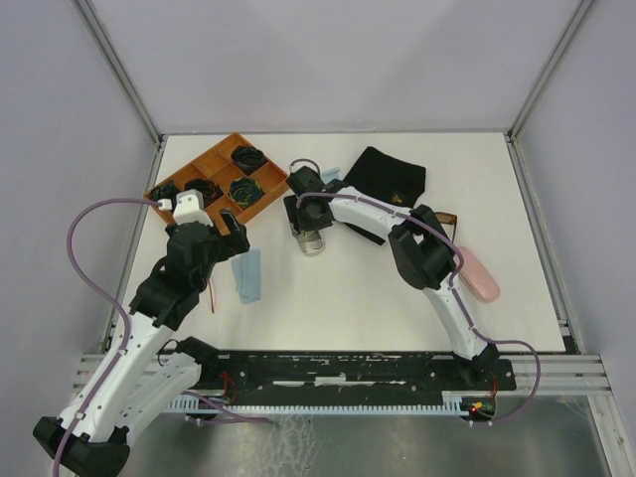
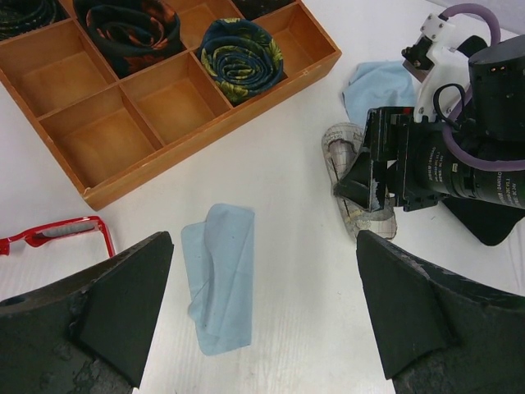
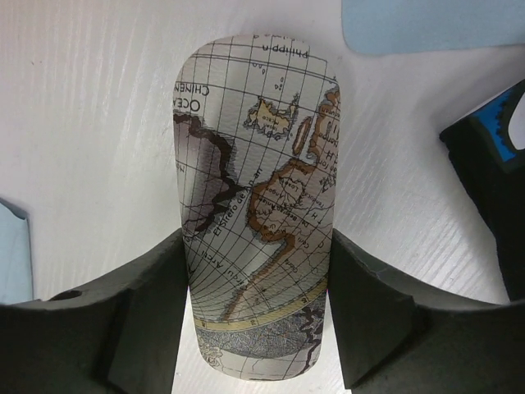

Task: Organize the sunglasses
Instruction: Pick up the sunglasses case from the center of the board, then place the sunglasses case at the center of the board, then pick up the sunglasses case from the center of the board.

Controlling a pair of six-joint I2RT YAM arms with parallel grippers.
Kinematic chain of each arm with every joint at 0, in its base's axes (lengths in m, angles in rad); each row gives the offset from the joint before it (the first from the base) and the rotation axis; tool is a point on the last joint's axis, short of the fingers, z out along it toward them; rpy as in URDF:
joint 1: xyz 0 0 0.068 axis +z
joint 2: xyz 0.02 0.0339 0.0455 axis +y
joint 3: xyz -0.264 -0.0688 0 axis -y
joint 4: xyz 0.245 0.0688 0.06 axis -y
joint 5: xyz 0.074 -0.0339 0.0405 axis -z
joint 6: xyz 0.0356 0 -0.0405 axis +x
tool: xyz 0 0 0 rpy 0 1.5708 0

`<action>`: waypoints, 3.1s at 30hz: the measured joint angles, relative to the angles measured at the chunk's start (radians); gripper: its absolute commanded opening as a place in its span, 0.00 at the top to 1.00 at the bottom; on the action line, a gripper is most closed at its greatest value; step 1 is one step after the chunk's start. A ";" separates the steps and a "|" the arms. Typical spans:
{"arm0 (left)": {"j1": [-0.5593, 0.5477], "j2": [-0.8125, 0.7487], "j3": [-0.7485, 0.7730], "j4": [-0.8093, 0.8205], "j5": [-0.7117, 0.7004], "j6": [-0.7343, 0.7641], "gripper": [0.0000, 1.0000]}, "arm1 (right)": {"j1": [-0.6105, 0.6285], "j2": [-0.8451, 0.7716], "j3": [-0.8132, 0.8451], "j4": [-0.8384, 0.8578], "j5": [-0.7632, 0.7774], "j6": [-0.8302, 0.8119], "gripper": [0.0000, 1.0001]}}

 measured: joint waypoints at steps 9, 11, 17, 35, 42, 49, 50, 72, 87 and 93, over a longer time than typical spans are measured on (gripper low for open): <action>0.000 -0.003 0.000 0.002 0.000 0.000 0.00 | -0.001 -0.009 -0.013 0.008 0.002 -0.016 0.52; 0.000 -0.005 -0.001 0.008 0.000 0.000 0.00 | -0.001 -0.044 -0.058 0.017 0.000 -0.028 0.57; 0.000 -0.019 -0.021 0.046 0.055 -0.002 0.01 | -0.006 -0.263 -0.254 0.082 -0.031 -0.064 0.71; 0.000 -0.096 -0.129 0.225 0.278 -0.030 0.01 | 0.012 -0.741 -0.787 0.090 -0.008 -0.103 0.65; 0.000 -0.071 -0.139 0.225 0.282 -0.036 0.01 | 0.060 -0.827 -0.997 0.090 0.126 0.019 0.61; 0.000 -0.056 -0.139 0.225 0.285 -0.038 0.01 | 0.076 -0.832 -1.081 0.150 0.162 0.102 0.48; 0.000 -0.056 -0.139 0.225 0.285 -0.038 0.01 | 0.079 -0.827 -1.081 0.158 0.162 0.105 0.45; 0.000 -0.046 -0.139 0.225 0.285 -0.039 0.01 | 0.083 -0.792 -0.979 0.093 0.116 0.016 0.15; 0.000 -0.045 -0.139 0.225 0.285 -0.039 0.01 | 0.033 -0.756 -0.967 0.058 0.043 -0.071 0.16; 0.000 -0.045 -0.139 0.225 0.285 -0.039 0.01 | 0.014 -0.756 -0.967 0.058 0.006 -0.079 0.16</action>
